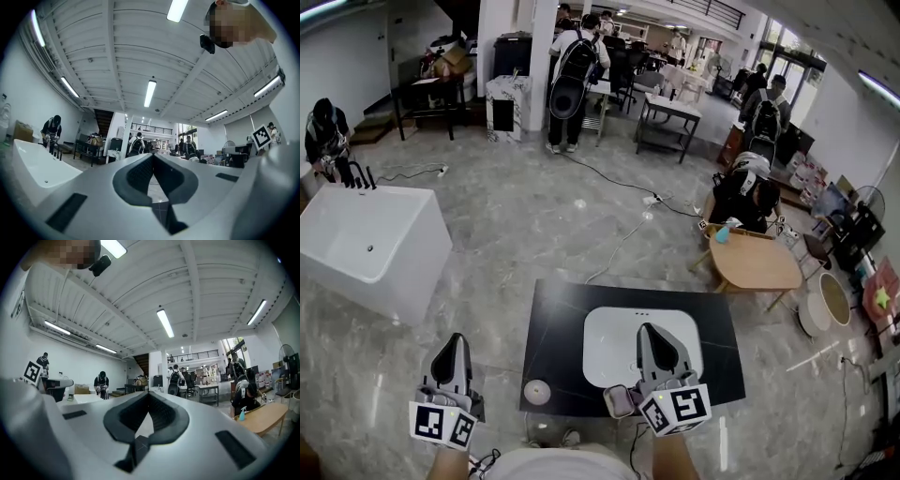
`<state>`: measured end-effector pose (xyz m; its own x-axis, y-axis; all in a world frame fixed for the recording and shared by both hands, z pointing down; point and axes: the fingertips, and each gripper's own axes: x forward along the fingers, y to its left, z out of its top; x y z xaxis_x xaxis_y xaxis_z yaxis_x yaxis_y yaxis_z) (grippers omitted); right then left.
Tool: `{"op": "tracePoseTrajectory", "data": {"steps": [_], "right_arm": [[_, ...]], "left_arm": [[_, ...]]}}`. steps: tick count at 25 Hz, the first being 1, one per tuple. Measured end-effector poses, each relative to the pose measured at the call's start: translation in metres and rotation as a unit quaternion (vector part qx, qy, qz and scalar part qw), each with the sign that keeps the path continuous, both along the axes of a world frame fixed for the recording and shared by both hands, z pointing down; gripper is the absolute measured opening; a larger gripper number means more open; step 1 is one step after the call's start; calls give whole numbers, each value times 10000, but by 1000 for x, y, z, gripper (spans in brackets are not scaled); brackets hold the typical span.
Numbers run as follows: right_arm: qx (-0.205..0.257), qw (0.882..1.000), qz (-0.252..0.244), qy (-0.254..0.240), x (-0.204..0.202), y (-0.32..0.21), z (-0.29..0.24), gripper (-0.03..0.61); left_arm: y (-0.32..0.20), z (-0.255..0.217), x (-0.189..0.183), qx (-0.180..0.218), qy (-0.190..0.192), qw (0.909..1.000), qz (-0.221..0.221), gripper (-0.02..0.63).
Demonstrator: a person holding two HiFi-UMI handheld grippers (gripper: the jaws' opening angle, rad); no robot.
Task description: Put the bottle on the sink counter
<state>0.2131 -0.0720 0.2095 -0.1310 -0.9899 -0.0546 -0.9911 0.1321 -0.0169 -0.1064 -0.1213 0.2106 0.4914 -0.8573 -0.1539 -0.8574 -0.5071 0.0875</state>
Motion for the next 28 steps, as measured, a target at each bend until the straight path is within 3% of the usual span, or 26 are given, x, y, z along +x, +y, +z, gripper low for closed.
{"op": "tracePoseTrajectory", "data": {"steps": [8,17,28], "right_arm": [[535,9983,0,252,3,20,-47,11],[451,9968,81,658,0,30,-38,11],[332,9979,-15,562,-3,31,-24,11]], "left_arm": [[-1,-18,-12,122,200,9995,-216,14],[11,-14,-36,89,262,9983,-522,14],[18,-9,-35,72,235,9981,-559,14]]}}
